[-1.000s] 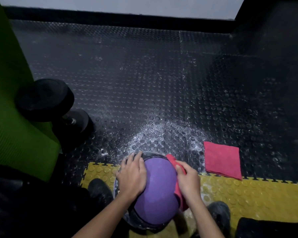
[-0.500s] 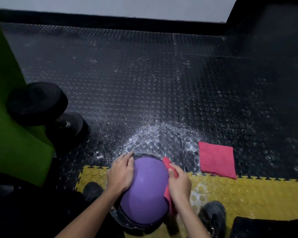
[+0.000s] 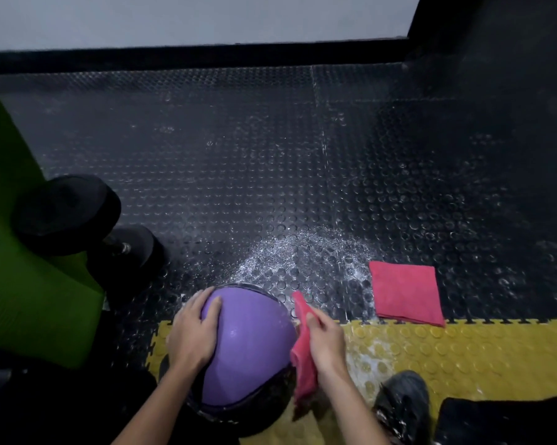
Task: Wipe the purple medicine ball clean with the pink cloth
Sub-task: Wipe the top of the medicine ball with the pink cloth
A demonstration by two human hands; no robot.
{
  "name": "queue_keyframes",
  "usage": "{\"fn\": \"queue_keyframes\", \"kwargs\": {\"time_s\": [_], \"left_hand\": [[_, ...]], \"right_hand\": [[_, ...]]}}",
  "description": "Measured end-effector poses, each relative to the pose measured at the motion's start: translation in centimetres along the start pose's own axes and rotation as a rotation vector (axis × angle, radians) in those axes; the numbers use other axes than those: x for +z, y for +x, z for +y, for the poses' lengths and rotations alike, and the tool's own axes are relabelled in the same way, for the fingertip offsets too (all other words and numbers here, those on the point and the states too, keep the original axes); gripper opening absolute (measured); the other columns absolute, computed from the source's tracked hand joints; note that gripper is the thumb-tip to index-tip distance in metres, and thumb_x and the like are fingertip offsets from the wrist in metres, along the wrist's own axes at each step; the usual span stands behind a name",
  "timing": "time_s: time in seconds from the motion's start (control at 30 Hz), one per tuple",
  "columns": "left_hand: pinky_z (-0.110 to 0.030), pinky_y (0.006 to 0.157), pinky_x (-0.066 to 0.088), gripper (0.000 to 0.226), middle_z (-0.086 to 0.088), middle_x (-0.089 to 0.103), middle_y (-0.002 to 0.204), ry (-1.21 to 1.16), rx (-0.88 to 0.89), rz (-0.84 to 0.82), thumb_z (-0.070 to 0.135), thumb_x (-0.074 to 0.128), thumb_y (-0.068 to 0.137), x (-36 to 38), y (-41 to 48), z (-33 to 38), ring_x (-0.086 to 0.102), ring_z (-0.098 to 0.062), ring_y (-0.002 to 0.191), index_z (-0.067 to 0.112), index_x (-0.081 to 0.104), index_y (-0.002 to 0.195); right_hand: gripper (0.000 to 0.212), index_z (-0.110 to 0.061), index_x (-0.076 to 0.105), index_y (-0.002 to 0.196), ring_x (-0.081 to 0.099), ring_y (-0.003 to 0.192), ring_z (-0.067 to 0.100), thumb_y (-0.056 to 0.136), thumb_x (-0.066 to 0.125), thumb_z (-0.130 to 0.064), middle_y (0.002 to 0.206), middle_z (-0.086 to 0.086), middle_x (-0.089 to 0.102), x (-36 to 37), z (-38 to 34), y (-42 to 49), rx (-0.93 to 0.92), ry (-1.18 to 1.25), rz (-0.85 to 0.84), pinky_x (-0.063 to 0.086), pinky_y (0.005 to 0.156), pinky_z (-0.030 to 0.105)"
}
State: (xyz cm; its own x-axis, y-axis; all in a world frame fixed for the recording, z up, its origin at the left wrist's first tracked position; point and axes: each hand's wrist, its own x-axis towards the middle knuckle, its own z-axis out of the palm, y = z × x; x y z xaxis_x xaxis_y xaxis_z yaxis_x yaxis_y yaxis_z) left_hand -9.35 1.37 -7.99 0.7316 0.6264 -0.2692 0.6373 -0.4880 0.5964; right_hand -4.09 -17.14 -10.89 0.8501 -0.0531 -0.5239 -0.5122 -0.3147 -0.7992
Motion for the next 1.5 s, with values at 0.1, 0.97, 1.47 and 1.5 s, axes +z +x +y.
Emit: {"fn": "queue_keyframes", "kwargs": {"time_s": [0.1,0.97,1.47,1.5], "left_hand": [[-0.034,0.105,0.029,0.038,0.002,0.050,0.140,-0.078,-0.071,-0.015,0.037,0.045,0.096,-0.5,1.0,0.3,0.043,-0.021,0.129,0.026,0.055,0.131],[-0.044,0.106,0.032,0.044,0.001,0.049,0.140,-0.015,-0.232,0.004,0.049,0.037,0.094,0.4,3.3,1.2,0.046,-0.029,0.126,0.037,0.048,0.134],[-0.033,0.106,0.032,0.046,0.007,0.052,0.137,-0.177,-0.070,-0.147,0.050,0.062,0.084,-0.7,4.0,0.9,0.048,-0.018,0.125,0.033,0.057,0.127],[-0.034,0.107,0.032,0.049,0.005,0.053,0.137,-0.190,-0.089,-0.165,0.052,0.063,0.081,-0.8,4.4,0.9,0.048,-0.019,0.125,0.034,0.057,0.127]], "right_hand": [[0.032,-0.023,0.057,0.123,0.050,0.112,0.011,0.093,0.047,-0.018,0.125,-0.012,0.056,2.9,-0.8,-2.8,-0.280,-0.224,0.027,0.031,0.097,0.017],[0.029,-0.029,0.062,0.116,0.052,0.108,0.012,0.091,0.049,-0.021,0.121,-0.013,0.060,3.4,-2.6,-0.6,-0.432,-0.342,-0.023,0.037,0.092,0.022],[0.031,-0.038,0.060,0.110,0.051,0.102,0.011,0.085,0.046,-0.027,0.114,-0.021,0.062,5.3,-0.9,-4.6,-0.903,-0.478,0.075,0.046,0.081,0.026],[0.031,-0.041,0.056,0.109,0.050,0.103,0.011,0.083,0.045,-0.030,0.114,-0.024,0.061,5.7,-0.9,-5.1,-1.040,-0.581,0.044,0.044,0.077,0.025]]}}
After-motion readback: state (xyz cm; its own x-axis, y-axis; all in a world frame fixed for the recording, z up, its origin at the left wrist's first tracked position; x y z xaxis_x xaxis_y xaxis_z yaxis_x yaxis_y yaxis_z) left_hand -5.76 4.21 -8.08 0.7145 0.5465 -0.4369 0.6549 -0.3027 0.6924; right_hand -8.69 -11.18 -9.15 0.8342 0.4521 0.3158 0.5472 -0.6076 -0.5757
